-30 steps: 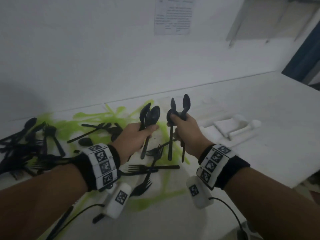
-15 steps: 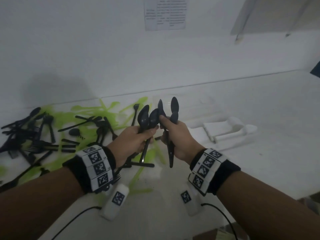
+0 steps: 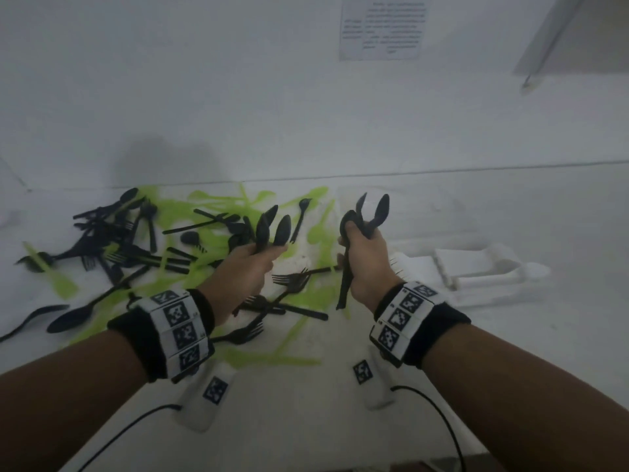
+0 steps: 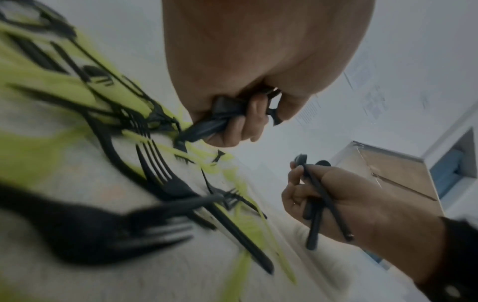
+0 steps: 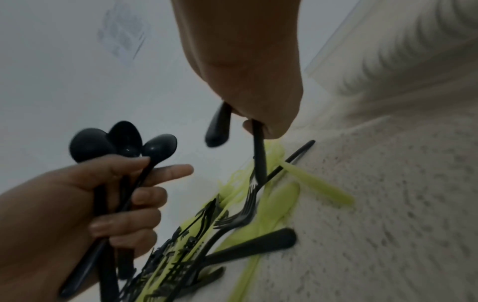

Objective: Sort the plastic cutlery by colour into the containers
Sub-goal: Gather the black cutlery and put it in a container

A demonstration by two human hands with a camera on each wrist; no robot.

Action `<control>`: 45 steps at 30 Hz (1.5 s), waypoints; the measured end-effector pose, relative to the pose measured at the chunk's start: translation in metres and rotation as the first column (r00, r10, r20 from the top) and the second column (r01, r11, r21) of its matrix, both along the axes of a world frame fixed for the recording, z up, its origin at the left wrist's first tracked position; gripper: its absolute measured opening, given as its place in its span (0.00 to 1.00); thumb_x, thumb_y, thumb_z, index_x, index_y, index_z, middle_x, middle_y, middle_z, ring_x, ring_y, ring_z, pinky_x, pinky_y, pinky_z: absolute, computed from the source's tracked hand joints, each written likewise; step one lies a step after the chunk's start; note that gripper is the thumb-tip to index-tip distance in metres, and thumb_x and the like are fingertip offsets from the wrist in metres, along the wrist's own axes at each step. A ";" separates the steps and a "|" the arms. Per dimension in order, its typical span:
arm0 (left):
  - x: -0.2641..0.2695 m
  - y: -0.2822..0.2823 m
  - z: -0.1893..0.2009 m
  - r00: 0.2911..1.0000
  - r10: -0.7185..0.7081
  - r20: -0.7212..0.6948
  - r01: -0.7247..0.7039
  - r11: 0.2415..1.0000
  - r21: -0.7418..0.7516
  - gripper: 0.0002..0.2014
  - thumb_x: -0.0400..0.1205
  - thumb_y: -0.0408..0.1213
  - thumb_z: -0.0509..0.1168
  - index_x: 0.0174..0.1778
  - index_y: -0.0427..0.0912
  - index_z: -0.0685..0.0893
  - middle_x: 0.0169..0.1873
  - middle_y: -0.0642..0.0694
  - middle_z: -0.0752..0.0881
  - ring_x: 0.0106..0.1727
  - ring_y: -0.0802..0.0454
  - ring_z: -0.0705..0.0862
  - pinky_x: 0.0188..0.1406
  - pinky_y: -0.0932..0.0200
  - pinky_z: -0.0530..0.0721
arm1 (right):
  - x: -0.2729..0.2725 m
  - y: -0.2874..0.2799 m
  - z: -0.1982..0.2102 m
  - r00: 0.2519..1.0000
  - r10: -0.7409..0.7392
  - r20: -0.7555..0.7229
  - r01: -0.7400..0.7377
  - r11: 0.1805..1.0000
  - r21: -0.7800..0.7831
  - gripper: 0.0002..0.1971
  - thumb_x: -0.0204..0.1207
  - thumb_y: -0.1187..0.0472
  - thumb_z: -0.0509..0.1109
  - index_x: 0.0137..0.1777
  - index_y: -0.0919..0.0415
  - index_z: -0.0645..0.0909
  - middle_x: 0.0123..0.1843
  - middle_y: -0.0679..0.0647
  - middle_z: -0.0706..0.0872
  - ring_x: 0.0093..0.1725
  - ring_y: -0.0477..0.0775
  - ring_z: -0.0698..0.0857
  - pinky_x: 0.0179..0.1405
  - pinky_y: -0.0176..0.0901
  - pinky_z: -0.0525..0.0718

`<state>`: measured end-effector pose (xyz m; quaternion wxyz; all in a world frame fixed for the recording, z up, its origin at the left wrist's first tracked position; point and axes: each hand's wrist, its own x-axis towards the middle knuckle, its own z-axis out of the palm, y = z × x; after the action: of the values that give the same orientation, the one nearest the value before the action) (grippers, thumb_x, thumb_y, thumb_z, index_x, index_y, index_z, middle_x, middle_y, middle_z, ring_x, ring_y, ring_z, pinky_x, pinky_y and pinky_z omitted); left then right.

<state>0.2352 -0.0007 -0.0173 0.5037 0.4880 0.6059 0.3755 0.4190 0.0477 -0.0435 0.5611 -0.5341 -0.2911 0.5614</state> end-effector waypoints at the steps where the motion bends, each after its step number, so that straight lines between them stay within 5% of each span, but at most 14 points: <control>1: -0.004 0.003 0.001 1.000 0.001 0.030 -0.001 1.000 0.000 0.16 0.89 0.46 0.66 0.46 0.34 0.83 0.27 0.37 0.76 0.23 0.47 0.67 0.29 0.56 0.60 | -0.001 0.001 0.003 1.000 0.026 0.003 -0.026 1.000 -0.007 0.04 0.90 0.57 0.65 0.55 0.51 0.81 0.40 0.50 0.81 0.39 0.47 0.79 0.44 0.46 0.79; 7: -0.015 0.017 0.003 0.991 -0.100 -0.083 0.105 0.993 0.055 0.14 0.91 0.50 0.60 0.48 0.47 0.85 0.39 0.49 0.78 0.38 0.52 0.75 0.47 0.56 0.75 | -0.034 0.001 0.021 0.989 0.133 0.061 -0.137 0.989 0.064 0.05 0.89 0.56 0.67 0.52 0.53 0.83 0.36 0.47 0.81 0.39 0.46 0.80 0.47 0.45 0.82; 12: -0.015 0.025 -0.002 0.994 -0.008 -0.113 0.022 0.992 0.123 0.17 0.91 0.47 0.59 0.70 0.48 0.86 0.56 0.55 0.86 0.53 0.61 0.82 0.56 0.57 0.77 | -0.047 0.001 0.017 0.994 0.105 0.036 -0.108 0.989 0.097 0.08 0.89 0.56 0.68 0.48 0.56 0.84 0.31 0.45 0.82 0.34 0.46 0.80 0.43 0.44 0.82; 14: -0.013 0.027 -0.005 0.996 -0.028 -0.087 0.040 0.989 0.144 0.15 0.91 0.45 0.60 0.68 0.50 0.88 0.46 0.59 0.86 0.46 0.62 0.82 0.56 0.56 0.79 | -0.052 -0.002 0.012 0.990 0.125 0.067 -0.132 0.986 0.106 0.10 0.89 0.56 0.68 0.47 0.57 0.85 0.28 0.42 0.83 0.32 0.44 0.80 0.39 0.42 0.81; 17: -0.008 0.027 -0.008 0.980 -0.134 -0.150 0.154 0.979 0.137 0.13 0.91 0.43 0.59 0.56 0.48 0.90 0.35 0.57 0.83 0.37 0.59 0.79 0.50 0.55 0.78 | -0.059 -0.007 0.008 0.982 0.147 0.120 -0.163 0.978 0.131 0.09 0.89 0.57 0.67 0.48 0.54 0.87 0.38 0.46 0.90 0.38 0.44 0.86 0.43 0.40 0.83; 21: -0.007 0.021 -0.012 0.976 -0.152 -0.159 0.171 0.978 0.116 0.14 0.91 0.51 0.59 0.55 0.52 0.89 0.49 0.51 0.89 0.52 0.50 0.87 0.60 0.49 0.84 | -0.059 -0.005 0.004 0.994 0.099 0.043 -0.103 0.990 0.096 0.07 0.91 0.57 0.64 0.57 0.51 0.85 0.55 0.50 0.92 0.54 0.48 0.90 0.55 0.46 0.89; 24: -0.014 0.019 -0.011 0.998 -0.057 -0.012 0.058 0.995 0.076 0.12 0.91 0.49 0.59 0.64 0.49 0.81 0.43 0.50 0.81 0.37 0.53 0.81 0.41 0.55 0.84 | -0.043 0.003 0.005 0.999 -0.041 0.017 0.041 0.999 0.024 0.06 0.91 0.55 0.64 0.57 0.52 0.82 0.47 0.48 0.88 0.47 0.47 0.86 0.49 0.45 0.84; 26: -0.020 0.020 -0.011 0.996 -0.066 0.061 0.066 0.998 -0.005 0.08 0.91 0.44 0.61 0.59 0.43 0.72 0.33 0.47 0.72 0.27 0.54 0.68 0.24 0.59 0.71 | -0.034 0.006 0.005 0.997 -0.058 0.047 0.058 0.998 0.014 0.07 0.90 0.55 0.65 0.54 0.53 0.83 0.38 0.47 0.85 0.40 0.48 0.82 0.43 0.44 0.79; 28: -0.023 0.019 -0.011 0.987 -0.101 0.128 0.115 0.987 -0.112 0.09 0.89 0.39 0.63 0.55 0.46 0.67 0.29 0.48 0.69 0.24 0.55 0.63 0.19 0.61 0.64 | -0.033 0.006 0.005 0.999 0.018 0.050 -0.020 0.999 0.046 0.08 0.89 0.55 0.66 0.53 0.54 0.85 0.33 0.45 0.85 0.39 0.49 0.80 0.46 0.47 0.78; 33: -0.009 0.011 0.000 0.949 -0.246 0.198 0.285 0.937 -0.200 0.07 0.90 0.32 0.57 0.53 0.47 0.65 0.26 0.49 0.68 0.22 0.56 0.61 0.19 0.62 0.58 | -0.055 -0.011 0.007 0.946 0.306 0.104 -0.316 0.943 0.104 0.10 0.89 0.56 0.67 0.51 0.58 0.87 0.37 0.49 0.87 0.38 0.50 0.84 0.44 0.49 0.82; 37: -0.006 0.006 0.004 0.953 -0.257 0.160 0.284 0.943 -0.175 0.09 0.91 0.36 0.59 0.65 0.46 0.68 0.30 0.44 0.76 0.23 0.53 0.69 0.22 0.59 0.69 | -0.060 -0.009 0.001 0.952 0.298 0.073 -0.305 0.947 0.099 0.09 0.90 0.56 0.65 0.57 0.56 0.86 0.46 0.52 0.92 0.47 0.59 0.89 0.47 0.55 0.86; 39: -0.012 0.005 0.006 0.965 -0.227 0.132 0.245 0.960 -0.137 0.13 0.91 0.42 0.62 0.69 0.52 0.70 0.42 0.40 0.87 0.32 0.47 0.84 0.37 0.52 0.85 | -0.055 -0.003 -0.001 0.977 0.212 0.034 -0.215 0.972 0.099 0.09 0.90 0.56 0.65 0.65 0.54 0.84 0.56 0.53 0.92 0.55 0.59 0.90 0.53 0.55 0.88; 41: -0.023 0.005 0.007 0.980 -0.190 0.056 0.194 0.978 -0.072 0.12 0.91 0.44 0.62 0.70 0.54 0.74 0.53 0.43 0.90 0.49 0.46 0.91 0.56 0.47 0.88 | -0.043 0.004 -0.001 0.998 0.069 0.000 -0.069 0.995 0.069 0.11 0.91 0.56 0.63 0.68 0.56 0.81 0.57 0.51 0.90 0.47 0.51 0.87 0.44 0.44 0.86; 45: -0.044 0.015 -0.002 0.998 -0.060 0.017 0.060 0.998 -0.001 0.15 0.88 0.48 0.65 0.64 0.42 0.79 0.37 0.47 0.75 0.31 0.52 0.75 0.34 0.54 0.77 | -0.024 0.007 0.001 0.999 0.004 0.048 -0.007 0.999 0.051 0.05 0.90 0.55 0.66 0.59 0.49 0.83 0.55 0.48 0.89 0.54 0.50 0.87 0.58 0.48 0.85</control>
<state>0.1911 0.0139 -0.0195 0.5202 0.5022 0.5871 0.3639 0.3954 0.0550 -0.0421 0.5659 -0.5321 -0.3201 0.5424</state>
